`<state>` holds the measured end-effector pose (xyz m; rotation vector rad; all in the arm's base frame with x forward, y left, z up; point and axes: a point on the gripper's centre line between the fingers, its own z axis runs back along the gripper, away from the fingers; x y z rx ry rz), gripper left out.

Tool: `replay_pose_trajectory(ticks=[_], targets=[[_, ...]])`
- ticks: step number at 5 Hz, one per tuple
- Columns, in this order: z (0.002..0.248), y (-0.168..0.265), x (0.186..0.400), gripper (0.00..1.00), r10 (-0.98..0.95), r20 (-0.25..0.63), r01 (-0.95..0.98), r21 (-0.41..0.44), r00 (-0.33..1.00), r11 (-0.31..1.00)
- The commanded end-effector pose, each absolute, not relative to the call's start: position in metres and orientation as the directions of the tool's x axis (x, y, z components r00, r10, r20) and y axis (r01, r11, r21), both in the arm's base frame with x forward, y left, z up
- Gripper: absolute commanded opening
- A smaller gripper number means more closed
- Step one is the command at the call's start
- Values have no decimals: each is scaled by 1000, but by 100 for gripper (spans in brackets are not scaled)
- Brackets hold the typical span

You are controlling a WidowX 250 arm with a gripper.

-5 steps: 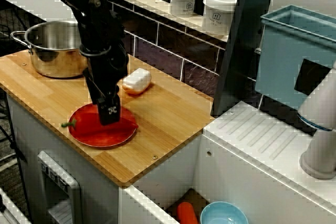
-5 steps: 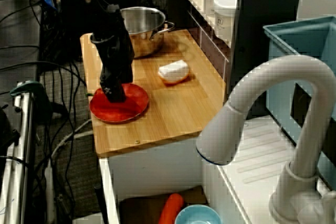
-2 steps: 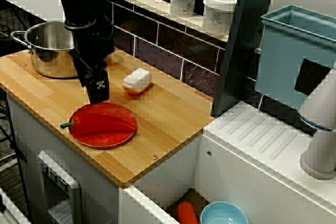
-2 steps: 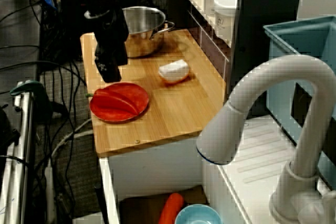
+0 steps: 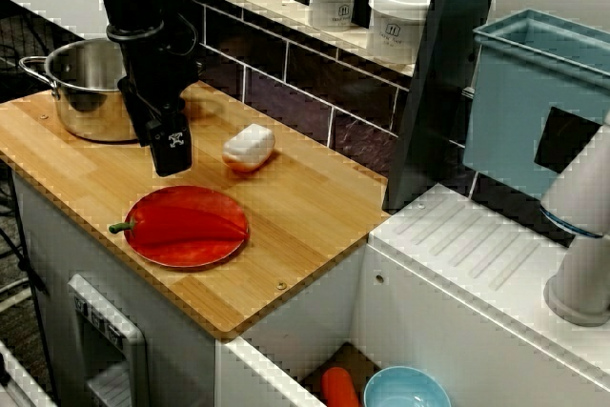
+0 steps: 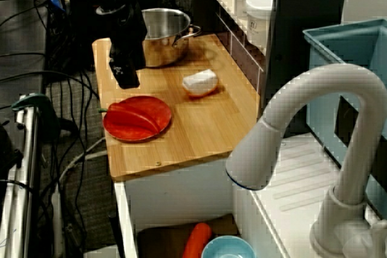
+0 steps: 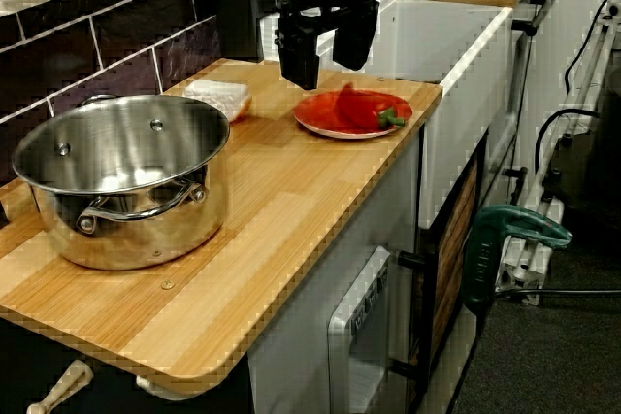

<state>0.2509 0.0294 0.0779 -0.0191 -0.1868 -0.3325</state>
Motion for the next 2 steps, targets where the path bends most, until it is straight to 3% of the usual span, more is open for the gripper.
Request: replay_pose_trajectory(ticks=[1,2], targets=[[94,38,251,100,-315,240,316,38,918,948],[98,37,257,100,-298,245,299,33,923,954]])
